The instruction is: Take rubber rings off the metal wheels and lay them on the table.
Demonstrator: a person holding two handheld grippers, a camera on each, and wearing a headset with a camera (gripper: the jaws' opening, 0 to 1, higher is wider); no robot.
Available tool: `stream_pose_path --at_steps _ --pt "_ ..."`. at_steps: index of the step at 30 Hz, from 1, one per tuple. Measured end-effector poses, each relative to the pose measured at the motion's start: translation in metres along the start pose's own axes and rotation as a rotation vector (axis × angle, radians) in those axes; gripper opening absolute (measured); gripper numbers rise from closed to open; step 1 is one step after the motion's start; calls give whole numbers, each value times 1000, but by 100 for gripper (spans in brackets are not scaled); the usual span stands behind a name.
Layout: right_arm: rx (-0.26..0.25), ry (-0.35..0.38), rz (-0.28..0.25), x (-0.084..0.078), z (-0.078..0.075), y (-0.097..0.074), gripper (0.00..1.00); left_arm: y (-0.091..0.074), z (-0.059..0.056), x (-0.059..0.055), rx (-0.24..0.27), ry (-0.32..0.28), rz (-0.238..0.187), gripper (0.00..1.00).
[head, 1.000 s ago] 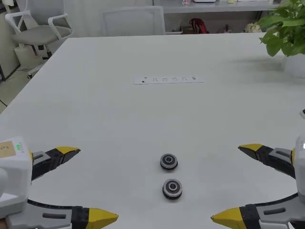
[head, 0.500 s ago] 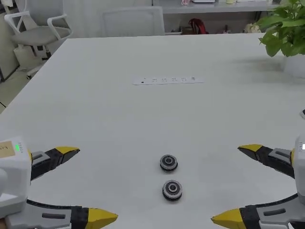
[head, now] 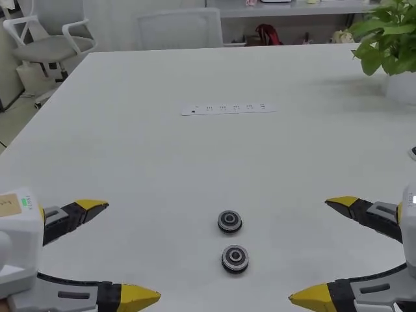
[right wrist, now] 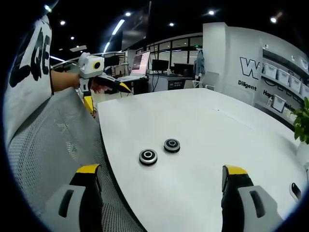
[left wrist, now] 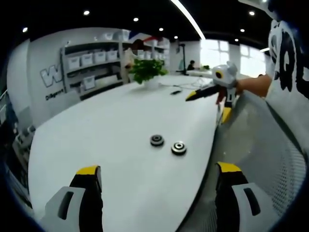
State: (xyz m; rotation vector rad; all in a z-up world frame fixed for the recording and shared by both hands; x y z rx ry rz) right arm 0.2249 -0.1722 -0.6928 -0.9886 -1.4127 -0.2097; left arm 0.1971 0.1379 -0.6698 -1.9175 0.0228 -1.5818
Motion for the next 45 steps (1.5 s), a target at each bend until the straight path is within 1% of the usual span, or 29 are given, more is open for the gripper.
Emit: stream_pose_path --at_steps 9,15,22,31,35,37,39,45 --pt "3 0 0 0 0 0 100 0 0 1 2 7 -6 100" --pt "10 2 -1 -1 1 0 100 1 -1 -1 -1 5 -4 100" --pt "16 0 -9 1 0 1 100 0 0 1 -4 8 -10 99" --pt "51 -40 -46 13 -1 7 97 3 4 7 -18 34 -3 98" --pt "78 -38 -73 20 0 10 95 5 6 12 -28 51 -8 97" --pt "81 -41 -77 22 -1 12 94 7 8 14 -47 57 -14 97" --pt "91 -51 -82 23 -1 14 92 8 9 16 -59 65 -10 97" --pt "127 -80 -83 26 -1 21 87 12 14 20 -79 81 -10 94"
Point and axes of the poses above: the centre of the closed fingertips' face, and the gripper's own axes: y roughly forward along the fingers, z roughly to its left, x roughly out of its top, the point moved 7 cm from there along -y, roughly backward along the fingers, and after that the axes turned 13 degrees about -x, right-handed, at the moved point
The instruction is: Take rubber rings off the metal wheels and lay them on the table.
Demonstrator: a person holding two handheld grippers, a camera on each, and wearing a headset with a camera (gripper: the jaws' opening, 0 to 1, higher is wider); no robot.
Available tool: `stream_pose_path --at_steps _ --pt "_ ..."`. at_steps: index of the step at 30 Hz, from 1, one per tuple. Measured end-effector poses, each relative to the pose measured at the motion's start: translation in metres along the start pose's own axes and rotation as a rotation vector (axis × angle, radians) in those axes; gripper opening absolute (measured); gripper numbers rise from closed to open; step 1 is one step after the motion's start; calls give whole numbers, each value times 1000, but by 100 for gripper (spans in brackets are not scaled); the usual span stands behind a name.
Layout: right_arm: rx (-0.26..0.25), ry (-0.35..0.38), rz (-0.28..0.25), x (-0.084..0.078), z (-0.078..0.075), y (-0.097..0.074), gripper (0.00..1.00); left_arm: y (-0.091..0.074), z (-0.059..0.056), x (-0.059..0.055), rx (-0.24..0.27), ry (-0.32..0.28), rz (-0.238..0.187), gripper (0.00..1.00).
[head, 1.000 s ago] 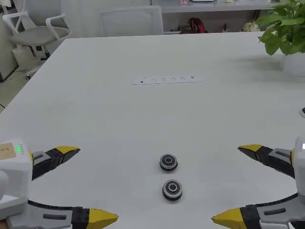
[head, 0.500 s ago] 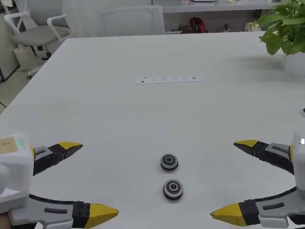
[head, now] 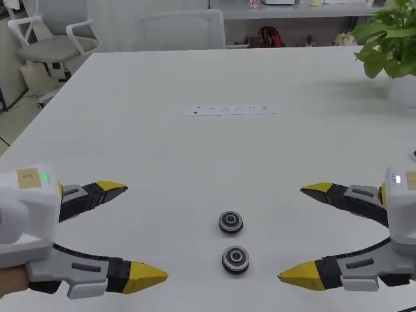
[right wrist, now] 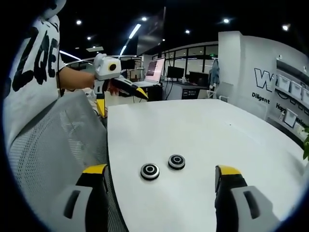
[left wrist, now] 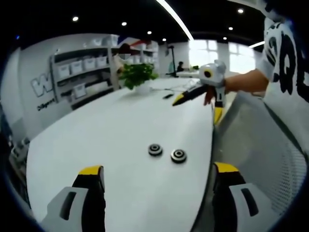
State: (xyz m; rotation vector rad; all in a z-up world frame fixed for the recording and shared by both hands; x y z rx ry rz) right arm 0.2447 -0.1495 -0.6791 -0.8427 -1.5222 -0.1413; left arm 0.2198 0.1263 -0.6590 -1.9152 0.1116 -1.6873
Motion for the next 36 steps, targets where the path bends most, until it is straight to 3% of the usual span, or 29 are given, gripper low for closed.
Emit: stream_pose_path --at_steps 15,26,36 --pt "85 -45 8 -3 2 20 73 22 9 8 -81 23 3 82" --pt "146 -59 43 -18 3 36 59 42 8 4 -147 27 19 72" --pt "186 -65 74 -29 4 48 52 61 10 1 -206 30 33 61"
Point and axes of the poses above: the centre of the closed fingertips' face, and the gripper's own axes: y roughly forward along the fingers, z roughly to its left, x roughly out of its top, the point moved 7 cm from there along -y, roughly backward along the fingers, and after that the axes turned 13 degrees about -x, right-handed, at the moved point
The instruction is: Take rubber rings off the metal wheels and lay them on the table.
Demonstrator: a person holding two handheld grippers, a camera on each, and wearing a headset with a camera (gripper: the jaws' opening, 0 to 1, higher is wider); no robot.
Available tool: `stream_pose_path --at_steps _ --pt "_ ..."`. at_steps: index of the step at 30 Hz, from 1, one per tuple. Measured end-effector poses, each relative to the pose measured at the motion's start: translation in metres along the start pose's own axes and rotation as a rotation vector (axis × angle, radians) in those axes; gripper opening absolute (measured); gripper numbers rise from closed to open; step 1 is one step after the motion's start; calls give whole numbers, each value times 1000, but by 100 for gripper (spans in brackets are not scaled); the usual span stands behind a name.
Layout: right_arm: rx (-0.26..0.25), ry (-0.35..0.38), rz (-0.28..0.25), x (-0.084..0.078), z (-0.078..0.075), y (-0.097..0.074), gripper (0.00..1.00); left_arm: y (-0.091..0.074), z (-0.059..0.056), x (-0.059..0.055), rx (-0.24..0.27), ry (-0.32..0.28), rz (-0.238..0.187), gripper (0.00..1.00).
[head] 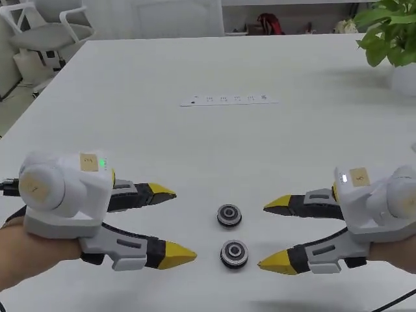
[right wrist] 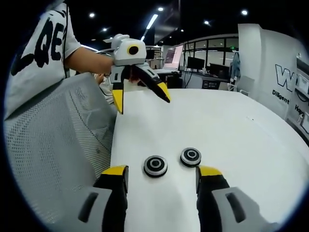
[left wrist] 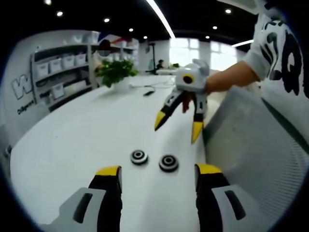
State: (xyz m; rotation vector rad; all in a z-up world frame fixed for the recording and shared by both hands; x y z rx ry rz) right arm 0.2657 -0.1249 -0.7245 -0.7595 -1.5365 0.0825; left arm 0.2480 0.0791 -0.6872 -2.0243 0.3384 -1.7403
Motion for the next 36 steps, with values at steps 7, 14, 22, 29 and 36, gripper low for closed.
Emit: stream_pose_path --at_steps 7,14,22,29,36 --pt "25 12 12 -6 0 8 48 12 5 -2 -33 -3 13 58" --pt "51 27 23 -11 2 17 43 25 8 -4 -67 0 28 55" --pt "81 43 34 -16 6 23 37 38 11 -5 -110 -21 17 50" --pt "108 42 45 -20 9 29 33 51 10 -9 -143 -35 23 46" --pt "113 65 44 -22 9 32 31 63 7 -12 -174 -39 36 42"
Point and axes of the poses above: the centre of the closed fingertips' face, and the gripper's own axes: y roughly forward along the fingers, z roughly to its left, x roughly out of its top, the point moved 7 cm from there along -y, roughly backward along the fingers, and after that the axes turned 13 degrees about -x, right-handed, at the moved point
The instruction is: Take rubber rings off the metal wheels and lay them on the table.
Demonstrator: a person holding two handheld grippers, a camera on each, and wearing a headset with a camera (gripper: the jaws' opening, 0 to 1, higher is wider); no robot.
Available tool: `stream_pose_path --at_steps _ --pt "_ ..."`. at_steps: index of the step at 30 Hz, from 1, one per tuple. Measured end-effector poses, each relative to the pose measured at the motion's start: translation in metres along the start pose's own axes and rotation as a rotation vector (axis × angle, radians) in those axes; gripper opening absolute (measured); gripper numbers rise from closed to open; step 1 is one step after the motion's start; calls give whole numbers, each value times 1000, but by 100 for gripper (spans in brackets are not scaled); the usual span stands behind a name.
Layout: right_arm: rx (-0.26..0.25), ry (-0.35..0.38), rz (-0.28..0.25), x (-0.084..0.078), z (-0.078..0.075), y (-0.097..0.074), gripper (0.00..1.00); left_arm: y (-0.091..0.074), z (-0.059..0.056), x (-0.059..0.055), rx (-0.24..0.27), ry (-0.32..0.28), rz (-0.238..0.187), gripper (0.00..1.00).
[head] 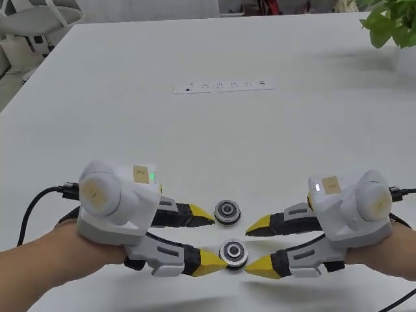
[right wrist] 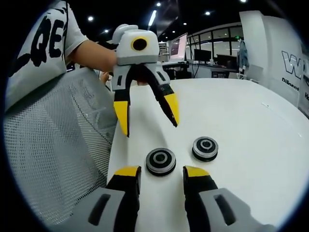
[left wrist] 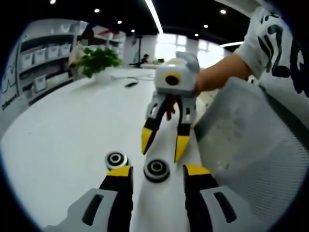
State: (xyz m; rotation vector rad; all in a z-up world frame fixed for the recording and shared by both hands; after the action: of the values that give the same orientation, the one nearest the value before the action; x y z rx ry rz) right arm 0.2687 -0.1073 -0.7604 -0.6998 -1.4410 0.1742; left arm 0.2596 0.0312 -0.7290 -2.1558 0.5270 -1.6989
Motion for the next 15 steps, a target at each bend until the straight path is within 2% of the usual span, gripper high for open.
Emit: stream_pose_path --at_steps 8,15 --pt "-1 10 2 -2 -1 2 30 12 1 -5 -27 -10 15 37" --pt "5 9 8 -5 0 3 30 18 4 -6 -27 -23 14 30"
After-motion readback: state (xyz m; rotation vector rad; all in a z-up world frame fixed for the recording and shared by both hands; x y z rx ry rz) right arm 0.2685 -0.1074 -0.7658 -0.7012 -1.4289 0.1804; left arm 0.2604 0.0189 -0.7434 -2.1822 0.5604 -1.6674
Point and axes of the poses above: the centre of the closed fingertips' face, and the gripper's own axes: y roughly forward along the fingers, z roughly to its left, x roughly out of its top, the point moved 7 cm from there along -y, roughly backward along the fingers, and after that the axes turned 13 degrees about -x, right-handed, at the moved point
